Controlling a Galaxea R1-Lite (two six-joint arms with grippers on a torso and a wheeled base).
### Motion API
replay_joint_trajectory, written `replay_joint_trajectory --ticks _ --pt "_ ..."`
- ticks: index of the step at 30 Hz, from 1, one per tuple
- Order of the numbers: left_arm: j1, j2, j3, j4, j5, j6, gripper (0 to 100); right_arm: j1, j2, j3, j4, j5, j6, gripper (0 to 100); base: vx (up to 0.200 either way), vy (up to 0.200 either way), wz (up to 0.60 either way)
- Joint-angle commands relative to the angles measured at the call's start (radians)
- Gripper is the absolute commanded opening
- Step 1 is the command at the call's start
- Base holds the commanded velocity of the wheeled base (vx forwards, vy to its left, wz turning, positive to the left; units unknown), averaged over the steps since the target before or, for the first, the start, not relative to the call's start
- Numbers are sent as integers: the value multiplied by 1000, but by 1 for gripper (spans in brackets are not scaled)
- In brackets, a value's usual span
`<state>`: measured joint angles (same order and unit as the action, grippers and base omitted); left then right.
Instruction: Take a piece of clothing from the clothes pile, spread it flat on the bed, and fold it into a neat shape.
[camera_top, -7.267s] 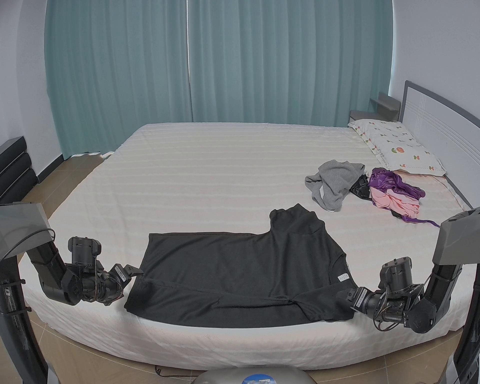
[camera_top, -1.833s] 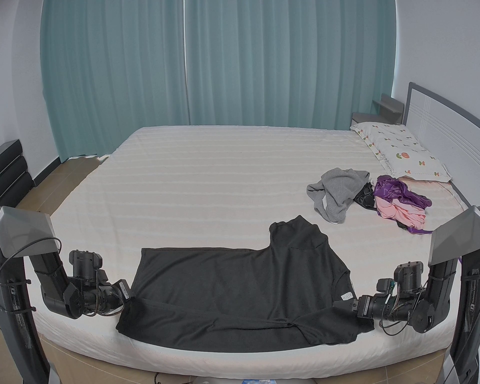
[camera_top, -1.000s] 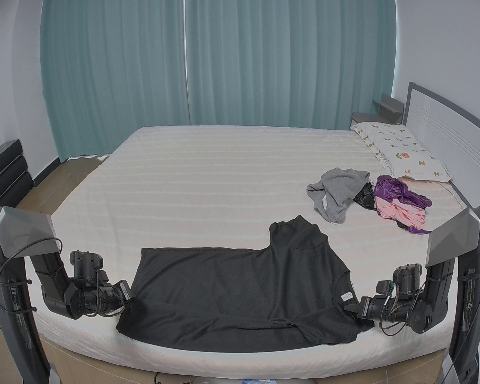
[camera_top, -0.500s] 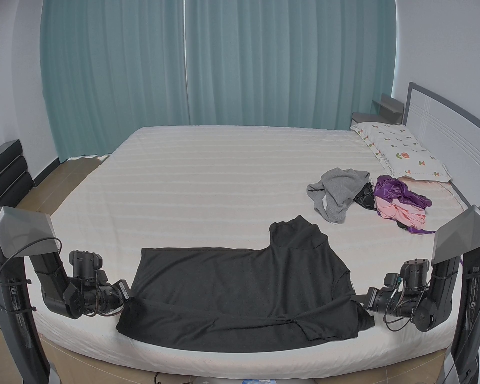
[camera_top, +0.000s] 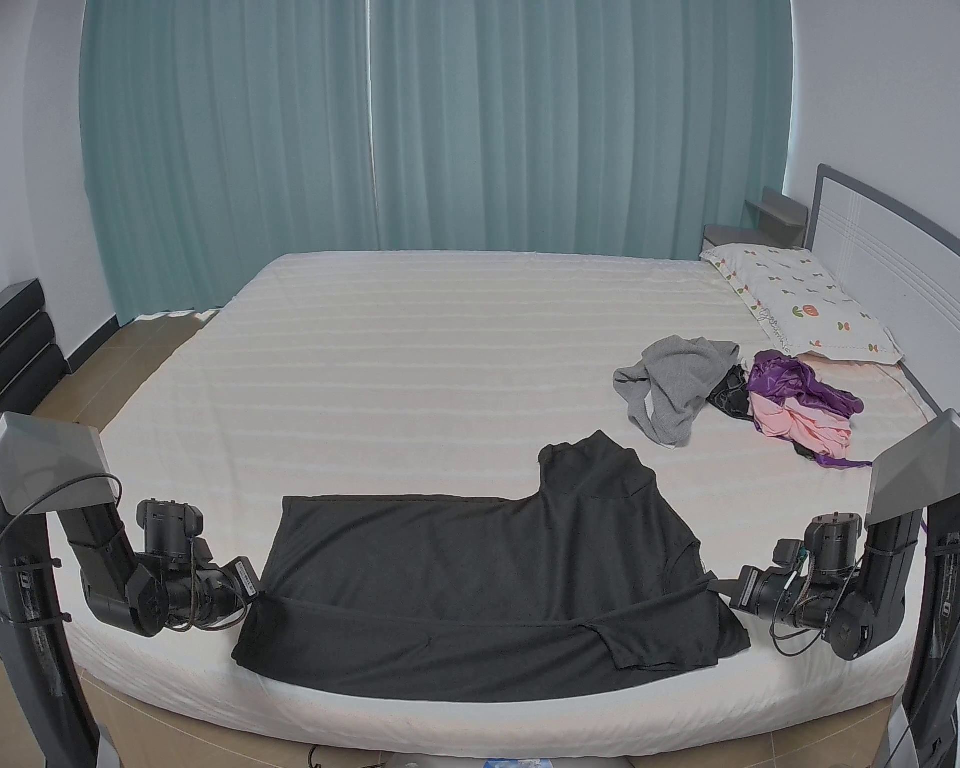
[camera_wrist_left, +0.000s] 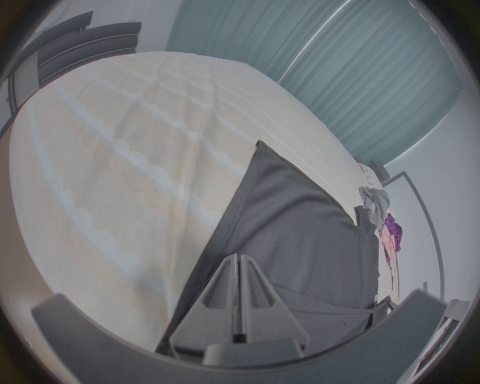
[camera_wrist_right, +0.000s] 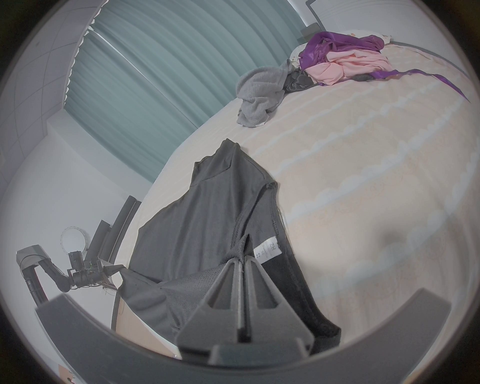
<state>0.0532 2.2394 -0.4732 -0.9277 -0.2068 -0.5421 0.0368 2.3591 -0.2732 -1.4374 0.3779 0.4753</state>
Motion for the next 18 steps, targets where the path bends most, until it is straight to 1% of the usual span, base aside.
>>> replay_joint_trajectory --ticks 1,5,10,13,18 --pt "11 -21 1 0 6 1 0 2 -1 9 -41 -1 3 0 0 0 0" --pt "17 -63 4 6 9 -1 0 15 5 42 -129 -2 54 0 0 0 0" --pt "16 -101 31 12 10 -1 0 28 -3 62 -130 3 52 0 0 0 0" --pt "11 -113 64 4 12 5 0 26 -15 68 -129 4 54 0 0 0 0" --pt "8 -156 79 12 12 5 0 23 -43 78 -130 7 63 0 0 0 0"
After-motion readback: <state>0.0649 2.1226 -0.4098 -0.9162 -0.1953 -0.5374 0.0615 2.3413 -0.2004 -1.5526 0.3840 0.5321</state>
